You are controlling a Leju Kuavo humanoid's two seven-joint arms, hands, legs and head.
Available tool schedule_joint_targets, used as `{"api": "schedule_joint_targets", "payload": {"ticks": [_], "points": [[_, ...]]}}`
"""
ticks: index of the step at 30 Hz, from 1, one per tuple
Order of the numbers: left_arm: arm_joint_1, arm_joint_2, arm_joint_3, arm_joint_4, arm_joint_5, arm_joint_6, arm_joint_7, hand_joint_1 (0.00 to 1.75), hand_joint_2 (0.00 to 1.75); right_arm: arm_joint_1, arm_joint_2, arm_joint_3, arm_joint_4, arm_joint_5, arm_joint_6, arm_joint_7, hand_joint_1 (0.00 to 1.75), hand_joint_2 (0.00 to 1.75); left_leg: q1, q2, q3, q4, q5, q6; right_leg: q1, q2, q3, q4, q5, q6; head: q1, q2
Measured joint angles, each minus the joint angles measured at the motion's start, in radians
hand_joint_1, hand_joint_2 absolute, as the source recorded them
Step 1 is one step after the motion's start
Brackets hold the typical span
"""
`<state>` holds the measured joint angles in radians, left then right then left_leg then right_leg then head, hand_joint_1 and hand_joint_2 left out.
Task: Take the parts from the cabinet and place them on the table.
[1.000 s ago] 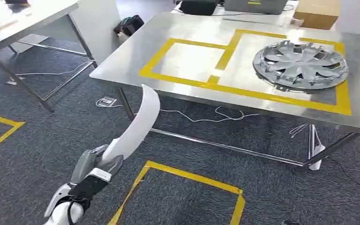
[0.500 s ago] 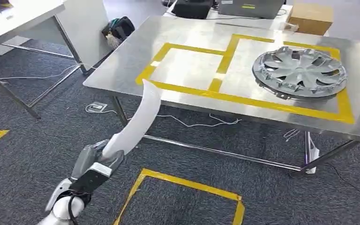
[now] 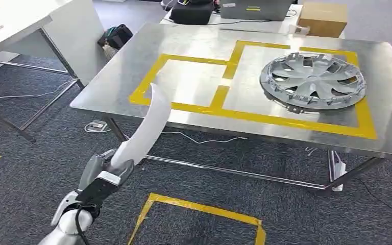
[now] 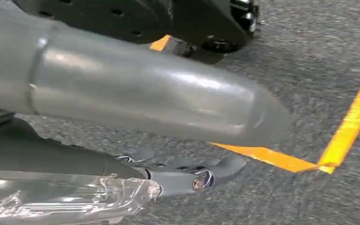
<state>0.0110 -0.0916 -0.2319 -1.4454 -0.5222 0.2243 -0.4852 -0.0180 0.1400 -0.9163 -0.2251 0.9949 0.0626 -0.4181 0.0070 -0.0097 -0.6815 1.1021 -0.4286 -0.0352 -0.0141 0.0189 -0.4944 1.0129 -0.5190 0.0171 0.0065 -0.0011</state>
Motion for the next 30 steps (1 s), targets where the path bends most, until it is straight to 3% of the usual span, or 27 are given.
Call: {"api": "schedule_joint_targets", "payload": {"ticks": [1, 2, 3, 5, 7, 9, 11, 12, 13, 14, 16, 18, 20, 22, 23, 26, 27, 28, 30], "points": [[-0.002, 0.0, 0.0, 0.003, 0.0, 0.0, 0.0, 1.75, 1.75, 0.001, 0.0, 0.001, 0.0, 0.001, 0.001, 0.0, 0.0, 0.0, 0.001, 0.001, 0.017, -0.062, 0.057, 0.0, 0.002, 0.001, -0.003, -0.002, -0.01, 0.007, -0.002, 0.0], [-0.007, 0.0, 0.0, 0.006, 0.002, 0.001, 0.0, 1.75, 1.75, -0.001, 0.0, 0.001, 0.0, 0.002, 0.001, 0.001, 0.0, 0.0, 0.001, 0.005, 0.017, -0.088, 0.035, 0.01, 0.008, 0.005, -0.001, 0.004, -0.025, 0.016, -0.009, 0.0], [-0.009, -0.001, 0.0, 0.008, 0.001, 0.001, 0.002, 1.75, 1.75, -0.003, 0.0, 0.002, 0.0, 0.003, 0.001, 0.003, 0.0, 0.0, -0.001, 0.003, 0.021, -0.086, 0.032, 0.016, 0.008, 0.004, 0.004, -0.008, -0.034, 0.02, -0.004, 0.0], [-0.017, -0.001, 0.0, 0.01, 0.002, 0.002, 0.001, 1.75, 1.75, -0.004, 0.0, 0.003, 0.0, 0.004, 0.001, 0.005, 0.0, 0.0, 0.001, 0.0, 0.027, -0.094, 0.026, 0.031, 0.009, 0.003, 0.036, -0.013, -0.025, 0.032, -0.003, 0.0], [-0.021, -0.002, 0.001, 0.011, 0.002, 0.003, 0.001, 1.75, 1.75, -0.007, 0.0, 0.008, 0.001, 0.005, 0.001, 0.005, 0.0, 0.0, 0.003, 0.0, 0.052, -0.095, 0.024, 0.045, 0.006, -0.005, 0.027, 0.016, -0.045, 0.04, -0.002, 0.0], [-0.028, -0.003, 0.001, 0.014, 0.001, 0.003, 0.001, 1.75, 1.75, -0.013, 0.0, 0.01, 0.002, 0.006, 0.003, 0.005, 0.0, 0.0, 0.001, 0.002, 0.063, -0.095, 0.013, 0.053, 0.006, -0.009, -0.065, 0.161, -0.078, 0.046, 0.0, 0.0], [-0.031, -0.002, 0.001, 0.021, 0.0, 0.009, 0.0, 1.75, 1.75, -0.01, 0.0, 0.011, 0.005, 0.009, 0.003, 0.007, 0.0, 0.0, -0.002, 0.001, 0.075, -0.095, -0.003, 0.057, 0.006, -0.009, -0.16, 0.277, -0.136, 0.048, 0.002, 0.0], [-0.032, -0.002, 0.001, 0.024, 0.0, 0.013, -0.001, 1.75, 1.75, -0.008, 0.0, 0.011, 0.005, 0.01, 0.003, 0.008, 0.0, 0.0, -0.003, 0.001, 0.083, -0.095, -0.01, 0.057, 0.006, -0.009, -0.18, 0.28, -0.136, 0.047, 0.003, 0.0], [-0.035, -0.001, 0.001, 0.029, 0.0, 0.016, -0.001, 1.75, 1.75, -0.005, 0.0, 0.011, 0.006, 0.011, 0.003, 0.008, 0.0, 0.0, -0.003, -0.001, 0.097, -0.095, -0.02, 0.057, 0.007, -0.009, -0.182, 0.244, -0.105, 0.044, 0.003, 0.0], [-0.04, -0.001, 0.001, 0.033, -0.001, 0.019, -0.001, 1.75, 1.75, -0.005, 0.0, 0.011, 0.006, 0.014, 0.003, 0.009, 0.0, 0.0, -0.003, -0.002, 0.111, -0.095, -0.029, 0.055, 0.007, -0.009, -0.165, 0.175, -0.051, 0.041, 0.003, 0.0], [-0.057, -0.001, 0.001, 0.04, -0.005, 0.021, -0.001, 1.75, 1.75, -0.005, 0.0, 0.011, 0.008, 0.018, 0.004, 0.01, 0.0, 0.0, -0.003, -0.002, 0.132, -0.096, -0.047, 0.048, 0.008, -0.015, -0.126, 0.023, 0.083, 0.032, 0.005, 0.0], [-0.078, 0.0, 0.0, 0.052, -0.009, 0.023, 0.002, 1.75, 1.75, -0.011, 0.0, 0.011, 0.01, 0.023, 0.006, 0.013, 0.0, 0.0, -0.005, -0.004, 0.142, -0.098, -0.057, 0.035, 0.015, -0.016, -0.123, 0.019, 0.054, 0.023, 0.003, 0.0], [-0.092, 0.001, 0.0, 0.062, -0.017, 0.025, 0.007, 1.75, 1.75, -0.01, 0.0, 0.012, 0.01, 0.025, 0.006, 0.013, 0.0, 0.0, -0.004, -0.003, 0.154, -0.094, -0.054, 0.024, 0.016, -0.012, -0.115, 0.013, 0.068, 0.009, 0.002, 0.0], [-0.101, 0.002, 0.0, 0.069, -0.019, 0.028, 0.012, 1.75, 1.75, -0.011, 0.0, 0.013, 0.01, 0.026, 0.006, 0.013, 0.0, 0.0, -0.004, -0.001, 0.147, -0.061, -0.061, 0.015, 0.008, -0.009, -0.081, 0.006, 0.067, -0.001, 0.003, 0.0], [-0.109, 0.004, -0.001, 0.073, -0.019, 0.03, 0.012, 1.75, 1.75, -0.012, -0.001, 0.014, 0.01, 0.026, 0.006, 0.013, 0.0, 0.0, -0.004, -0.001, 0.118, -0.012, -0.073, 0.011, 0.008, -0.009, -0.075, 0.005, 0.062, -0.008, -0.007, 0.0], [-0.121, 0.008, -0.001, 0.095, -0.023, 0.032, 0.016, 1.75, 1.75, -0.014, 0.0, 0.016, 0.01, 0.029, 0.007, 0.015, 0.0, 0.0, -0.001, -0.001, -0.024, 0.186, -0.153, 0.0, 0.007, -0.007, -0.062, 0.005, 0.043, -0.014, -0.005, 0.0], [-0.122, 0.01, -0.001, 0.105, -0.027, 0.033, 0.018, 1.75, 1.75, -0.013, 0.0, 0.016, 0.01, 0.029, 0.007, 0.016, 0.0, 0.0, 0.0, -0.001, -0.048, 0.199, -0.145, -0.001, 0.007, -0.005, -0.054, 0.005, 0.036, -0.013, -0.005, 0.0], [-0.123, 0.012, -0.001, 0.112, -0.03, 0.034, 0.02, 1.75, 1.75, -0.011, 0.0, 0.016, 0.01, 0.032, 0.008, 0.017, 0.0, 0.0, 0.001, -0.001, -0.05, 0.175, -0.113, -0.002, 0.005, -0.004, -0.045, 0.005, 0.028, -0.01, -0.005, 0.0], [-0.131, 0.015, -0.001, 0.121, -0.036, 0.036, 0.022, 1.75, 1.75, -0.01, 0.0, 0.017, 0.011, 0.035, 0.008, 0.017, 0.0, 0.0, 0.003, 0.0, -0.004, 0.032, -0.004, -0.003, 0.0, -0.001, -0.018, 0.005, 0.01, -0.001, -0.005, 0.0]]}}
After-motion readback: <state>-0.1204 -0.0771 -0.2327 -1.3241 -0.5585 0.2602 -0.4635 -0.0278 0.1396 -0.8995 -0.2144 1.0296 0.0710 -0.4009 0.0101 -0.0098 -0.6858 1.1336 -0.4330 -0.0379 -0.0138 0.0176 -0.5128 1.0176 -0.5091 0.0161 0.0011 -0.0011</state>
